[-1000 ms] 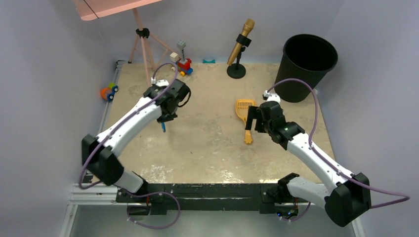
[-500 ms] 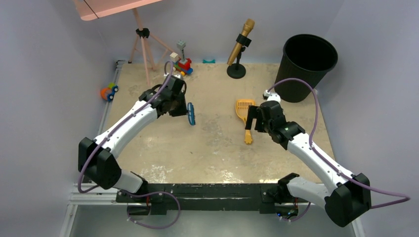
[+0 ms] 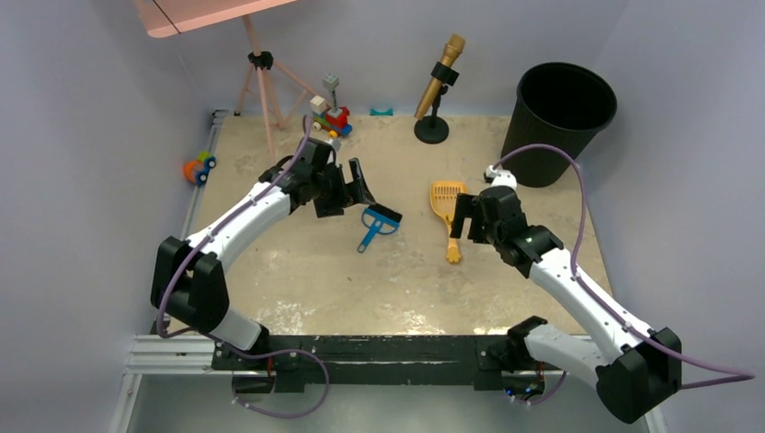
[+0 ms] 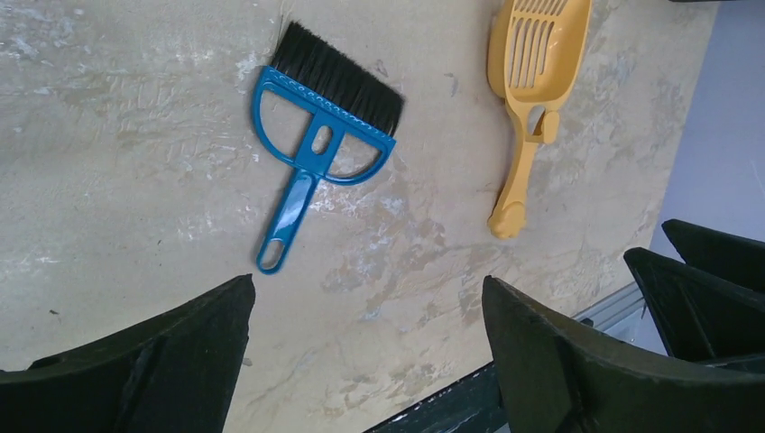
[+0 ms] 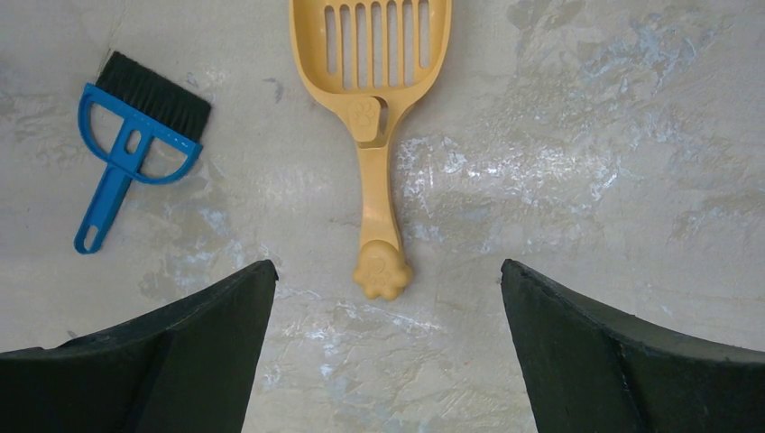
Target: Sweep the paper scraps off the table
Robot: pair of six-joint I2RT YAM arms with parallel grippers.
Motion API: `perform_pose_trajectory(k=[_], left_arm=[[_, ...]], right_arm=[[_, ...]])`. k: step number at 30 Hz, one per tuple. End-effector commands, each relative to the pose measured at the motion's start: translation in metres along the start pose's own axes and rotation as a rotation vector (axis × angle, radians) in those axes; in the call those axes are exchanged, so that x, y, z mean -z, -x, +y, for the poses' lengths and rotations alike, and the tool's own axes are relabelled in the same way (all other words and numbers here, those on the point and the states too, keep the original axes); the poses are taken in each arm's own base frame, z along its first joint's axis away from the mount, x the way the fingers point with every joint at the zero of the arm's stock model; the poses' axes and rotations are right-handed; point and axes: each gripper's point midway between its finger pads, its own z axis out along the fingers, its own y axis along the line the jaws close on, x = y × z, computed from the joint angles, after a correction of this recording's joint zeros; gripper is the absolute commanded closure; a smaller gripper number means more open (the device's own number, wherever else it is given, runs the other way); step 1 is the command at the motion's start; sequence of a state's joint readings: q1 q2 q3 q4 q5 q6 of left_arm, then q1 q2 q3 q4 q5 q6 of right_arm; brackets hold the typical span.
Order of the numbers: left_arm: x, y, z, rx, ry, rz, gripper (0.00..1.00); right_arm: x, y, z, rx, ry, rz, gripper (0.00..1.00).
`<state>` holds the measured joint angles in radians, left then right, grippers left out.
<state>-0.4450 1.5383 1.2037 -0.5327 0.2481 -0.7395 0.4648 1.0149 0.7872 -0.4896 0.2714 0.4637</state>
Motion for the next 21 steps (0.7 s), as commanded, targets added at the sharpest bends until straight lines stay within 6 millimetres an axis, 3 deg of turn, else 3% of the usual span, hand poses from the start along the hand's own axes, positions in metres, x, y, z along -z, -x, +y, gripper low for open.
perform_pose_trajectory(k=[1, 5, 11, 17, 21], left_arm=[[0.035, 0.02, -0.008, -0.07, -0.009, -0.121, 0.01], [0.071, 0.027, 0.004, -0.13, 0.065, -0.229, 0.01], [0.144, 0.026, 0.021, -0.207, 0.085, -0.484, 0.01], [0.227, 0.012, 0.034, -0.29, 0.037, -0.78, 0.01], [0.258, 0.0, 0.049, -0.306, 0.054, -0.871, 0.0]], right_arm=[[0.013, 0.022, 0.004, -0.026, 0.016, -0.073, 0.01], [0.041, 0.051, 0.016, -0.039, 0.127, -0.214, 0.01], [0.113, 0.092, 0.02, -0.065, 0.293, -0.501, 0.01], [0.15, 0.103, -0.005, -0.094, 0.249, -0.627, 0.01], [0.154, 0.095, -0.009, -0.061, 0.269, -0.68, 0.05]])
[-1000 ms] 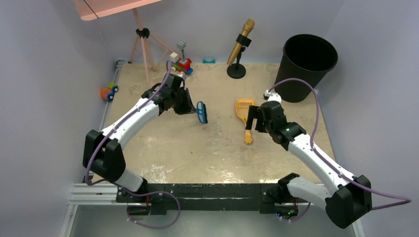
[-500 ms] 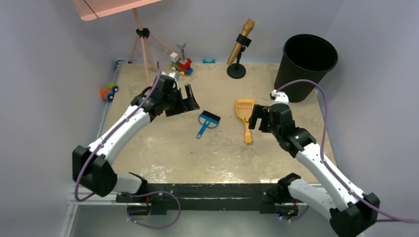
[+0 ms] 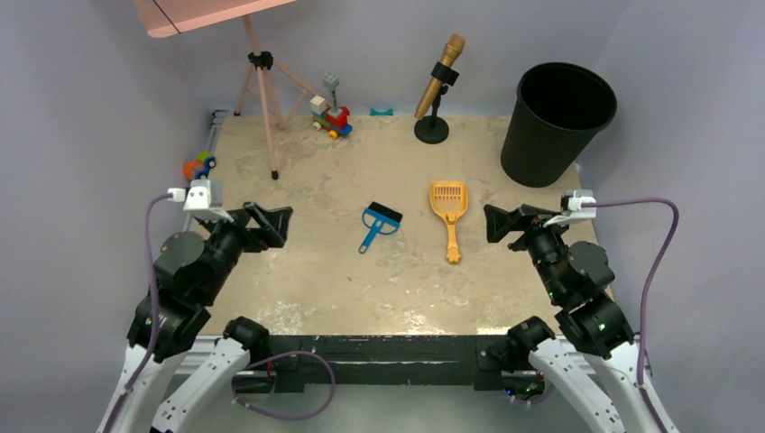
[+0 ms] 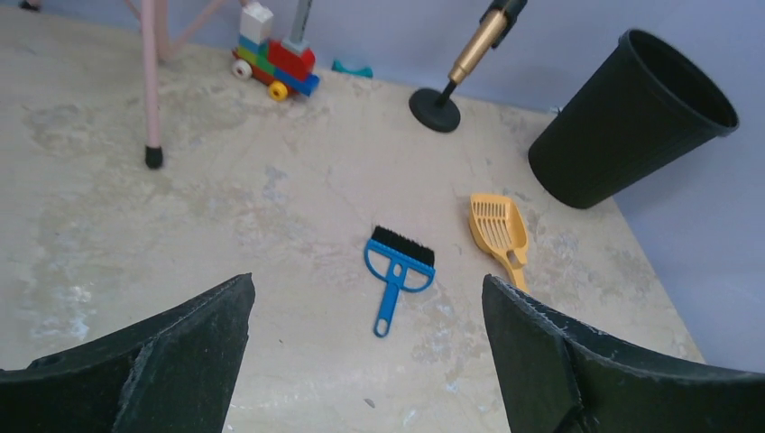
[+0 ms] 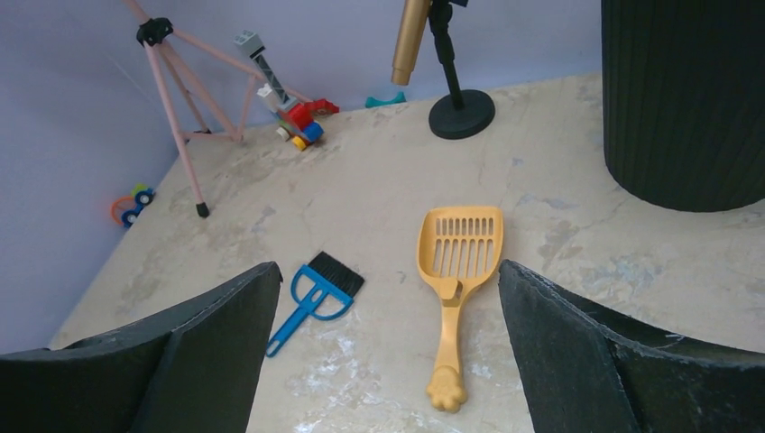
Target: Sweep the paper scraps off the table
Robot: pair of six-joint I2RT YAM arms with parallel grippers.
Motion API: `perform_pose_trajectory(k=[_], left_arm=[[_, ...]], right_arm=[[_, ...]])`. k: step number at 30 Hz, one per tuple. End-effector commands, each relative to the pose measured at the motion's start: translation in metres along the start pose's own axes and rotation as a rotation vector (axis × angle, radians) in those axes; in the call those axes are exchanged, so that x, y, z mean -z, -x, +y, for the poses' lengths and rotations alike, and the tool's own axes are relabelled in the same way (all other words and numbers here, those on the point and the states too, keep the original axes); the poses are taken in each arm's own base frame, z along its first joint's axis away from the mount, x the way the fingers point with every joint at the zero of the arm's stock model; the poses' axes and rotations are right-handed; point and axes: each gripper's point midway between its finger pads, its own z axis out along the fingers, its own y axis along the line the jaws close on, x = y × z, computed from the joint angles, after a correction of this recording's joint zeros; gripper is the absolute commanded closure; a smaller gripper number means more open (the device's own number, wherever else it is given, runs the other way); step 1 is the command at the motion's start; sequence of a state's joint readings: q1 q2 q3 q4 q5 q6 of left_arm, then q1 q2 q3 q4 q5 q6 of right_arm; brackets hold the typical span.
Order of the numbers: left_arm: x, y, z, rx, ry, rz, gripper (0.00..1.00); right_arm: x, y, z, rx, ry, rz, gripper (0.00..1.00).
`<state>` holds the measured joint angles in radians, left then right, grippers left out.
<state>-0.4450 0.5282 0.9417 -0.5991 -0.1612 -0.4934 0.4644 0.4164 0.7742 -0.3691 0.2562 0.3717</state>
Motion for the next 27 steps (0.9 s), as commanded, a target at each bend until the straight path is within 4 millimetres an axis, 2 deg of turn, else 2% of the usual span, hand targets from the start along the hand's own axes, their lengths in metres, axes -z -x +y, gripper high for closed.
perform_pose_trajectory(k=[1, 6, 10, 14, 18, 24, 27], left_arm=[[0.02, 0.005, 0.025, -0.08, 0.081, -0.072, 0.01], [0.033, -0.001, 0.039, -0.1, 0.131, -0.058, 0.01], [0.037, -0.008, 0.045, -0.15, 0.149, -0.025, 0.01], [0.027, -0.025, 0.046, -0.197, 0.122, 0.012, 0.02], [0.021, -0.03, 0.031, -0.194, 0.045, 0.044, 0.02], [0.014, -0.032, 0.034, -0.174, 0.081, 0.073, 0.06], [0.01, -0.034, 0.029, -0.149, 0.062, 0.081, 0.04]], right_arm=[[0.008, 0.002, -0.006, 0.039, 0.013, -0.074, 0.05], [0.02, 0.001, -0.006, 0.008, 0.052, -0.126, 0.05], [0.022, -0.005, -0.017, 0.012, -0.001, -0.101, 0.05], [0.022, -0.009, -0.021, 0.008, -0.02, -0.09, 0.05], [0.021, -0.008, -0.024, 0.007, -0.037, -0.1, 0.05], [0.017, -0.012, -0.023, 0.008, -0.04, -0.084, 0.05], [0.015, -0.014, -0.026, 0.031, -0.056, -0.075, 0.05]])
